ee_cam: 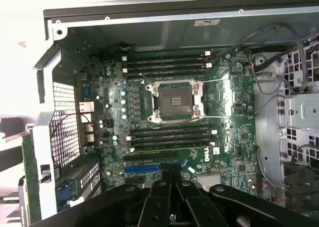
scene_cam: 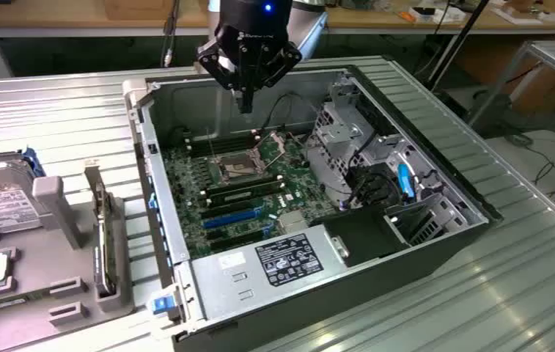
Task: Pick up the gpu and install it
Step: 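Reach for the gpu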
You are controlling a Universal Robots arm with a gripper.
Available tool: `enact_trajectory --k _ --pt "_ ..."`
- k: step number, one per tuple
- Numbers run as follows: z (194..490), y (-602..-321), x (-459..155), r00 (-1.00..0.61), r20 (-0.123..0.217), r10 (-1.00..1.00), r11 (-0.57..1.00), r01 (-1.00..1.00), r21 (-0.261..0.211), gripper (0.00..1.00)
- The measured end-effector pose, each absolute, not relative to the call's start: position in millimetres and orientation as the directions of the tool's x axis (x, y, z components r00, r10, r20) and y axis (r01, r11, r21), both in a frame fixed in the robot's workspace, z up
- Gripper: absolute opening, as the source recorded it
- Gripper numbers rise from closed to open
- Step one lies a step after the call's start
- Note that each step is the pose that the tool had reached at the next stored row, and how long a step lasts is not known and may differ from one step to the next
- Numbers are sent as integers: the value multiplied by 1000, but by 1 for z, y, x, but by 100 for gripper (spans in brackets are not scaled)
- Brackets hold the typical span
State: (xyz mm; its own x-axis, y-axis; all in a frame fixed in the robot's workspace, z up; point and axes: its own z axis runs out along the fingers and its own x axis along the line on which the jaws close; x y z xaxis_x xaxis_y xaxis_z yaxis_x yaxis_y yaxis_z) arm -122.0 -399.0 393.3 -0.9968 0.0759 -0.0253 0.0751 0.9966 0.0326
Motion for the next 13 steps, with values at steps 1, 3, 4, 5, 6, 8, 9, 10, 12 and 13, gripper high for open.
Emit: enact_trajectory --k 1,3,4,5,6,8,9,10,12,13 --pt "393 -399 -122 -997 -26 76 997 75 31 11" --pt "393 -399 -122 -997 -26 76 997 75 29 11" --pt "393 -399 -122 -997 -26 76 997 75 29 11" --pt "393 -399 -122 -997 -26 76 997 75 29 11" --pt "393 -399 -122 -997 -26 76 997 75 29 11" --pt "393 -399 -122 -997 -26 76 997 75 29 11" --pt "393 -399 -122 -997 -26 76 997 75 29 11" --pt "393 -399 -122 -997 -26 76 997 75 29 11" --pt "393 -399 -123 -997 -26 76 997 75 29 11" --pt "393 -399 -123 -997 -26 76 997 75 29 11"
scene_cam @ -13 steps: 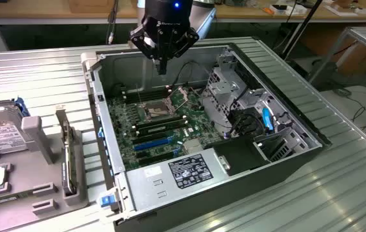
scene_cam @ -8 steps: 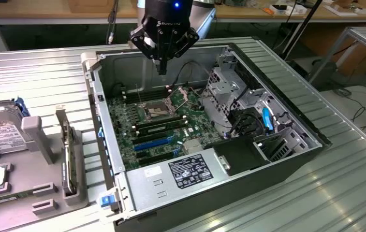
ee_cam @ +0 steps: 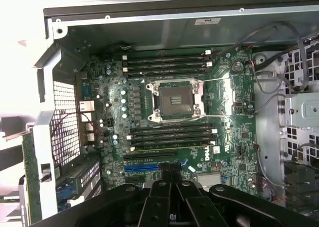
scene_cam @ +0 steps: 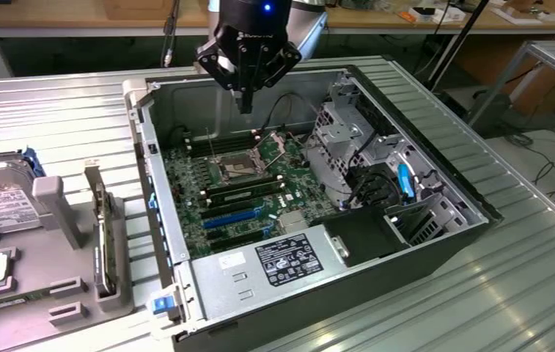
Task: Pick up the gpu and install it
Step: 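Reach for the gpu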
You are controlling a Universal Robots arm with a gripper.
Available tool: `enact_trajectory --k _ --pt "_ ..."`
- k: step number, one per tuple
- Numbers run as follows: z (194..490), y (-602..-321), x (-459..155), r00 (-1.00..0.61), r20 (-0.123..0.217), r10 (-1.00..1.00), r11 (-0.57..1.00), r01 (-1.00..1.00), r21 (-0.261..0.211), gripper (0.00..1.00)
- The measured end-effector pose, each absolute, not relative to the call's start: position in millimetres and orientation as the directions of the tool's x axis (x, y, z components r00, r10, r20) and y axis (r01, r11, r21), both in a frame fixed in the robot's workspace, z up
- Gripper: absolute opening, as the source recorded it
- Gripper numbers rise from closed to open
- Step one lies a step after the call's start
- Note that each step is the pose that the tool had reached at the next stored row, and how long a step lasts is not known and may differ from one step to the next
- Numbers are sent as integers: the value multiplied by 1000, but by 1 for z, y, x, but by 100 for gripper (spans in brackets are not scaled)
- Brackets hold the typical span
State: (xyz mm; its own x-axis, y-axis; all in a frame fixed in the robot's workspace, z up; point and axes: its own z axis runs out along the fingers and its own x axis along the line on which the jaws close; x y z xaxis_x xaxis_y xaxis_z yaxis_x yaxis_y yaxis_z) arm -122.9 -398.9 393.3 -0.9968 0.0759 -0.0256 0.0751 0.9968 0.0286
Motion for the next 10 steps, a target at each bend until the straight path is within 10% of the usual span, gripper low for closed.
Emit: enact_trajectory --k 10 --pt "393 -399 -135 -997 -26 76 997 75 29 11"
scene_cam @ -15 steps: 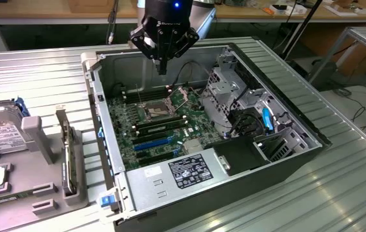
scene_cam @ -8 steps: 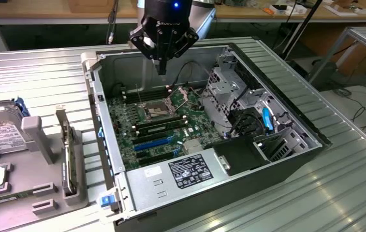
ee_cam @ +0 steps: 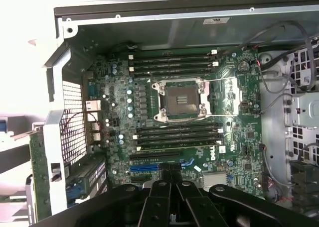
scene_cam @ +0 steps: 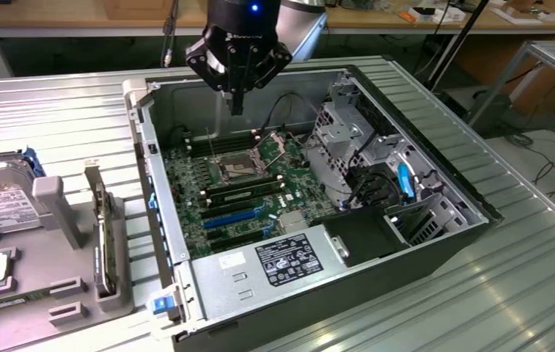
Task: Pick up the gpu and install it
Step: 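Reach for the gpu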
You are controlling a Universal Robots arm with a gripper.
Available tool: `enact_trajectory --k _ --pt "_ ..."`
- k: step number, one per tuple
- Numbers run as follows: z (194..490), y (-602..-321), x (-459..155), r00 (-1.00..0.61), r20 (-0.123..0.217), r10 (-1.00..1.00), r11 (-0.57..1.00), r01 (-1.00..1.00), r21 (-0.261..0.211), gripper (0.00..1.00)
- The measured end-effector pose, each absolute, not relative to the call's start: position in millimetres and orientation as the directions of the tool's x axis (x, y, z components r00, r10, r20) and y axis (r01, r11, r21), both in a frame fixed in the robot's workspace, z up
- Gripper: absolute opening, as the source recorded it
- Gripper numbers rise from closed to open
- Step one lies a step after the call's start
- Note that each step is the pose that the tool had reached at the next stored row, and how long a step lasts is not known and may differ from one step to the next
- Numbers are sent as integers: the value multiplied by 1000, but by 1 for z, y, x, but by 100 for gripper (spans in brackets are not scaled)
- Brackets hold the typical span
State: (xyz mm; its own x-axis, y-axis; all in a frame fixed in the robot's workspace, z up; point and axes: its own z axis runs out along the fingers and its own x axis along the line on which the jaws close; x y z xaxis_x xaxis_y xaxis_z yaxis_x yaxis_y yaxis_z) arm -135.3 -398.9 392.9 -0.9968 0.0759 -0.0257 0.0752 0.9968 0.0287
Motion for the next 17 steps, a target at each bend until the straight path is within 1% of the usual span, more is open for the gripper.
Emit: enact_trajectory --k 17 --pt "392 -399 -168 -997 -26 76 997 75 29 11"
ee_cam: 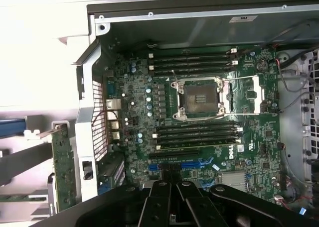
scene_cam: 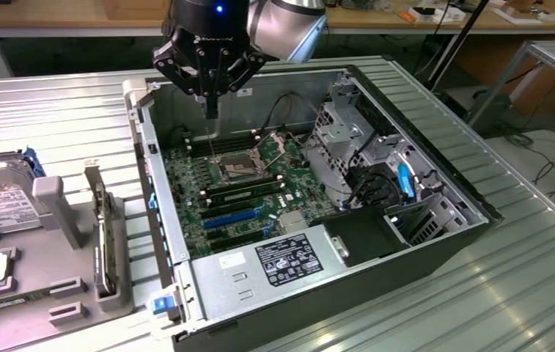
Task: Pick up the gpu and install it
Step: 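Reach for the gpu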
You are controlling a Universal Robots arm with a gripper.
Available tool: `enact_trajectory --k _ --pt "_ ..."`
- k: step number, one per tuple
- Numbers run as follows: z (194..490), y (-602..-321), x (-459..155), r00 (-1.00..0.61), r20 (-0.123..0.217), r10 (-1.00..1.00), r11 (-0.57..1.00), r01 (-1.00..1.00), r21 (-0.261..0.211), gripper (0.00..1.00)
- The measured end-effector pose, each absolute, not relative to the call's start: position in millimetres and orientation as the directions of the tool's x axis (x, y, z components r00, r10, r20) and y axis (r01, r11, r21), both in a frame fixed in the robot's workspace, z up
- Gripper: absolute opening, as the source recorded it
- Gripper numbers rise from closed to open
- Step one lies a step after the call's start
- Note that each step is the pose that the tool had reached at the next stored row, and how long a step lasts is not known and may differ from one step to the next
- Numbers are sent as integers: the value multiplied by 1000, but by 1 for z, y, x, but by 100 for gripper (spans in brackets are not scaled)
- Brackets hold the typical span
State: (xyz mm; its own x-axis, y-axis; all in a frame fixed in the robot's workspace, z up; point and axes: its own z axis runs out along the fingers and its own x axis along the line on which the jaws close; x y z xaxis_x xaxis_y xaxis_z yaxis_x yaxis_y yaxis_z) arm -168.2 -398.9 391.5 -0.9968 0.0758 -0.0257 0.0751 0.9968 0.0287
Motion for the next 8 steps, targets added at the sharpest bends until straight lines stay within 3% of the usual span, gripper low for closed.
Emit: enact_trajectory --k 8 --pt "391 -399 -182 -997 -26 76 997 75 29 11"
